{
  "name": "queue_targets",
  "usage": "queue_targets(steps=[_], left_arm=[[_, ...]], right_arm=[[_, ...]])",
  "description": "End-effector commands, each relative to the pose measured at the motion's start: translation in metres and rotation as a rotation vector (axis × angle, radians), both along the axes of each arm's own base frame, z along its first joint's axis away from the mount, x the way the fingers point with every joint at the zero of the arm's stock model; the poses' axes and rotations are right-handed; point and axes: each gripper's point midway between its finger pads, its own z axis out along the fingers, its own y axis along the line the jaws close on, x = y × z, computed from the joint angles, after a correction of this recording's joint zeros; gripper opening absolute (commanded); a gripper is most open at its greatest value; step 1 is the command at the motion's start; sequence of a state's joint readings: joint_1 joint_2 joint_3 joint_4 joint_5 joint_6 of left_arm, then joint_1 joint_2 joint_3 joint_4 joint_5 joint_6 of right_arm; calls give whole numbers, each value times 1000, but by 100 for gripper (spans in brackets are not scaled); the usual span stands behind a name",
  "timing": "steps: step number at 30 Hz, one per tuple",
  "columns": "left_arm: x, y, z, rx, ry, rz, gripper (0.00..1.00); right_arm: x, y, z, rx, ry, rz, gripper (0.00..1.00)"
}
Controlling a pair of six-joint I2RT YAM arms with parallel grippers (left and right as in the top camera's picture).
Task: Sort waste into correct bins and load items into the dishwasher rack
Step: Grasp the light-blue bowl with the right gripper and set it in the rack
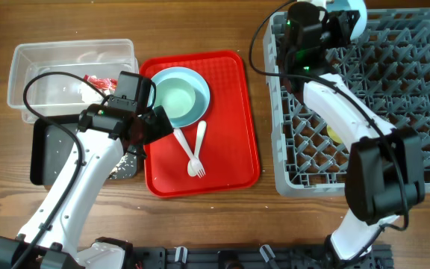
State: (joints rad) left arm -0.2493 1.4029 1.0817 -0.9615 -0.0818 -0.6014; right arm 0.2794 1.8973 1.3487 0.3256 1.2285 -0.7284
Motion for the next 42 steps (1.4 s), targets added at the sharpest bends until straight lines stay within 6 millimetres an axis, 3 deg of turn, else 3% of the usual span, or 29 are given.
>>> queue_targets(steps=[1, 6, 13, 18, 20, 23, 25, 30, 33, 37, 38, 39, 42], left_arm=[[2, 4, 5, 7, -23, 23, 100], [2, 4, 5, 6, -24, 23, 100], [2, 4, 5, 6, -24, 23, 100], [2, 4, 5, 6, -24, 22, 100], [2, 4, 5, 6, -24, 22, 100], [2, 4, 5, 6, -25, 22, 100], [2, 4, 5, 6, -25, 22, 100], [2, 4, 5, 6, -25, 23, 100], [2, 4, 5, 6, -25, 22, 100], [2, 4, 5, 6, -25, 22, 100], [2, 4, 5, 6, -25, 22, 100], [2, 4, 5, 6, -25, 22, 100], [3, 4, 5, 6, -26, 22, 100]], right_arm=[[-5, 11, -15, 37, -36, -16, 4], [1, 32, -60, 165, 62, 119, 4], [9, 40, -72, 209, 69, 168, 4], [17, 38, -68, 110, 84, 157, 4], [19, 38, -76, 74, 123, 153, 4], [15, 41, -97, 84, 158, 139, 4], [14, 46, -98, 100, 148, 145, 4], [8, 86, -100, 91, 161, 216, 5], [0, 96, -102, 90, 199, 232, 4], [-33, 114, -145, 373, 368, 322, 5], [-40, 117, -144, 430, 376, 328, 10], [-48, 122, -137, 488, 391, 354, 29], [-67, 140, -104, 622, 413, 476, 52]])
